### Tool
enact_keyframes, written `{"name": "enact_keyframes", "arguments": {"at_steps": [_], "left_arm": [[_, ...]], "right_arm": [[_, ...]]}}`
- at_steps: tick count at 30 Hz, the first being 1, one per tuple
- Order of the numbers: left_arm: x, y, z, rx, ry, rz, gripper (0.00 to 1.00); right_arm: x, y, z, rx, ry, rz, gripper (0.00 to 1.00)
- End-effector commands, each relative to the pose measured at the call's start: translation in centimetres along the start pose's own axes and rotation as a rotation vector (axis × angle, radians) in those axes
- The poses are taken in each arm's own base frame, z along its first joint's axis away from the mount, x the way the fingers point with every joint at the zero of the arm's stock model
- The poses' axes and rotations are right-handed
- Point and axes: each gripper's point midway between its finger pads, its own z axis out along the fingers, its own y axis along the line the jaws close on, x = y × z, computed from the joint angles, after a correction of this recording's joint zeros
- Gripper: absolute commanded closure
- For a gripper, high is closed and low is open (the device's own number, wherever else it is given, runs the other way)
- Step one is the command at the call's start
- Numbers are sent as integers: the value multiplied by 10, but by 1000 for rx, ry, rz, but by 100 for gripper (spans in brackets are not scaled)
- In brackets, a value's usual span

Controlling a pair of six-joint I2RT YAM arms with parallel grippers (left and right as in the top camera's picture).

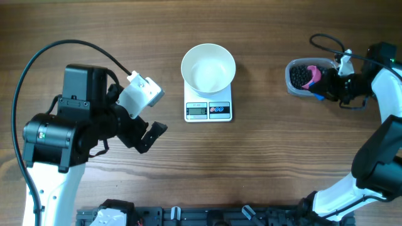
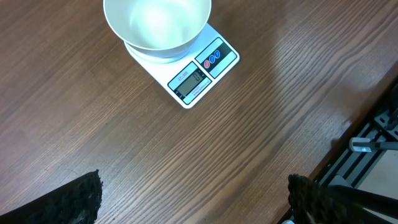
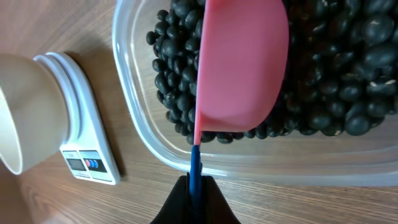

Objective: Scoop item into bowl and weigh 150g on scale

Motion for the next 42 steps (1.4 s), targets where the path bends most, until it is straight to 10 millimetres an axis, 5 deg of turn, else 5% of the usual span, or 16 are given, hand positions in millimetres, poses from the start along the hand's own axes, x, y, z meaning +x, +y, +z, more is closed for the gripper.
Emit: {"name": "enact_keyframes", "arguments": {"at_steps": [1, 21, 33, 42], "left_arm": [[-5, 0, -6, -3, -23, 13, 0], [-5, 0, -6, -3, -23, 13, 0], [-5, 0, -6, -3, -23, 13, 0], [-5, 0, -6, -3, -23, 13, 0]], "right_arm": [[3, 0, 12, -71, 31, 119, 96], [-3, 0, 13, -69, 14, 229, 96], [-6, -18, 13, 37, -8, 293, 96], [-11, -26, 13, 85, -29, 194, 96]]}}
